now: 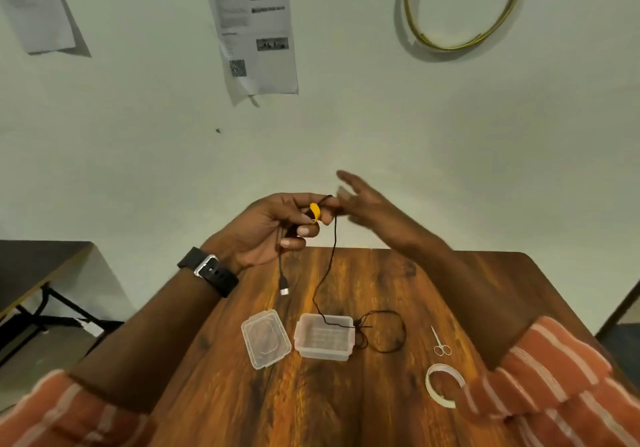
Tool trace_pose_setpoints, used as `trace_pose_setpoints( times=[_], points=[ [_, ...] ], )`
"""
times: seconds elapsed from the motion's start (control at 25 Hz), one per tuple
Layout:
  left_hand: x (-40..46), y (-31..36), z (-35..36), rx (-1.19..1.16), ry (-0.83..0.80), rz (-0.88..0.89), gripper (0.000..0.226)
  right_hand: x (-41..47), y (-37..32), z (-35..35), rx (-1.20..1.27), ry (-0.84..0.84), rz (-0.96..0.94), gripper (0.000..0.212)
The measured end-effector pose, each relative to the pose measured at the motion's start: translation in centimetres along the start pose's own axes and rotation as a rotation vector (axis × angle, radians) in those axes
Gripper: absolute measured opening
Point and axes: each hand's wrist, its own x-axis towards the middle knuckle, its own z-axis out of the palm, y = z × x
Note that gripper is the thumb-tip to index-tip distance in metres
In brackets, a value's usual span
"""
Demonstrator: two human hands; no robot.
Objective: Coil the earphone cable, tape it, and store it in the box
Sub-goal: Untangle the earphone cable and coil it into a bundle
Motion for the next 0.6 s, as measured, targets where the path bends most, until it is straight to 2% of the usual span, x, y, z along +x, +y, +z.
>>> trace_pose_setpoints(
  times=[0.08,0.16,0.24,0.28,0.36,0.44,0.48,0.56,0.6],
  points=[
    [1.2,0.5,0.2,0.077,0.016,-0.046,0.038,-0.4,-0.2,0.2,0.021,-0.089,-0.029,0.041],
    [0.8,0.9,0.0,0.28,0.11,-0.123,0.027,-0.4,0.1,-1.8,-0.029,0.001,-0.088,0.033],
    [0.3,0.4,-0.1,0.496,0.1,-0.185,0.021,-0.5,0.5,-4.2,0.001,0.146,-0.108,0.03],
    [0.1,0.0,-0.1,0.459,0.045,-0.199,0.024,-0.4,0.6,-5.1,0.041,0.218,-0.126,0.03],
    [0.0,-0.4,0.7,0.085,-0.153,-0.184,0.029,0.1,1.5,-5.5,0.119,0.355,-0.148,0.031],
    [0.8,-0.1,3.0,-0.261,-0.295,-0.016,0.028,0.5,2.5,-4.4,0.14,0.468,-0.131,0.034],
    [1.6,0.3,4.3,-0.358,-0.276,0.099,0.029,0.5,3.4,-3.5,0.133,0.494,-0.111,0.034],
    [3.3,1.6,6.6,-0.387,-0.124,0.341,0.033,-0.5,4.8,-1.1,0.118,0.481,-0.079,0.034],
    [4.5,2.3,6.9,-0.279,-0.009,0.462,0.032,-1.4,5.2,0.1,0.105,0.455,-0.075,0.034]
  ],
)
